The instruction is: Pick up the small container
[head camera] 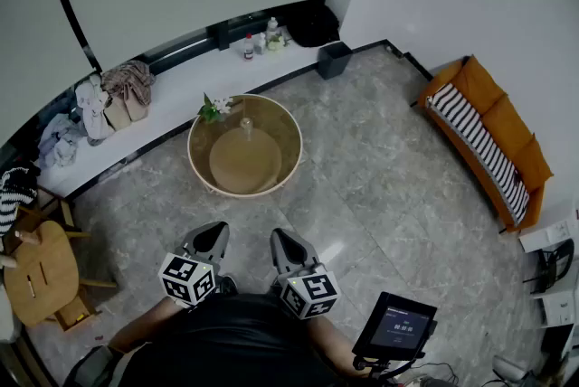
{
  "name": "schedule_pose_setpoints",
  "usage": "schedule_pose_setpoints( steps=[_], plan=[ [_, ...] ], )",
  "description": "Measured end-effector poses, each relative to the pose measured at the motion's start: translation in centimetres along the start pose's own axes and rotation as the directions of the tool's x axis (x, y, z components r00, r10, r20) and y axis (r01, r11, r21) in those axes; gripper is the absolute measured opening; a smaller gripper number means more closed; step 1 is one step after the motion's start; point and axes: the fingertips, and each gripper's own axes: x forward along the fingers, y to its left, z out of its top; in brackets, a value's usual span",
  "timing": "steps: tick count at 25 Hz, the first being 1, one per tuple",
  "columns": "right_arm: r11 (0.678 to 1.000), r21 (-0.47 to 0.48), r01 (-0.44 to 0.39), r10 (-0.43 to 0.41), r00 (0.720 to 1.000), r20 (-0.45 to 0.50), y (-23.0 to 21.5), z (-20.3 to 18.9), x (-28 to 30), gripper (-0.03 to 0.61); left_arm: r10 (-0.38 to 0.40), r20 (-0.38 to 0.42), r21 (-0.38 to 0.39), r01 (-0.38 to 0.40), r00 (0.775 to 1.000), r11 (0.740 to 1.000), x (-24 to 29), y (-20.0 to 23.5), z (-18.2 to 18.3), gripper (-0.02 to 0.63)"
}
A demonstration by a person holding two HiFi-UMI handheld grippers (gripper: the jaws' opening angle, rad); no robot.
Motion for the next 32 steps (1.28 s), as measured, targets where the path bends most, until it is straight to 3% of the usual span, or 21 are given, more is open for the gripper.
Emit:
schedule_pose_setpoints(
  steps=[13, 26, 32],
  plan=[
    [0.999, 0.021, 0.027, -0.027, 1.000, -0.009, 1.8, -1.1, 2.1, 0.005, 0.033, 0.009, -0.017, -0.033, 0.999, 0.999, -1.4, 3.9, 0.3, 0.002],
    [0.991, 0.078, 0.110, -0.109, 0.994, -0.013, 4.7, -3.1, 3.7, 0.006, -0.040, -0.023, -0.062, 0.039, 0.999, 0.997, -3.3, 7.5, -1.6, 0.002],
    [0.992, 0.086, 0.096, -0.094, 0.995, -0.030, 4.1, -3.2, 5.9, 0.006, -0.047, -0.023, -0.060, 0.045, 0.999, 0.997, -1.8, 8.4, -0.9, 0.002]
  ],
)
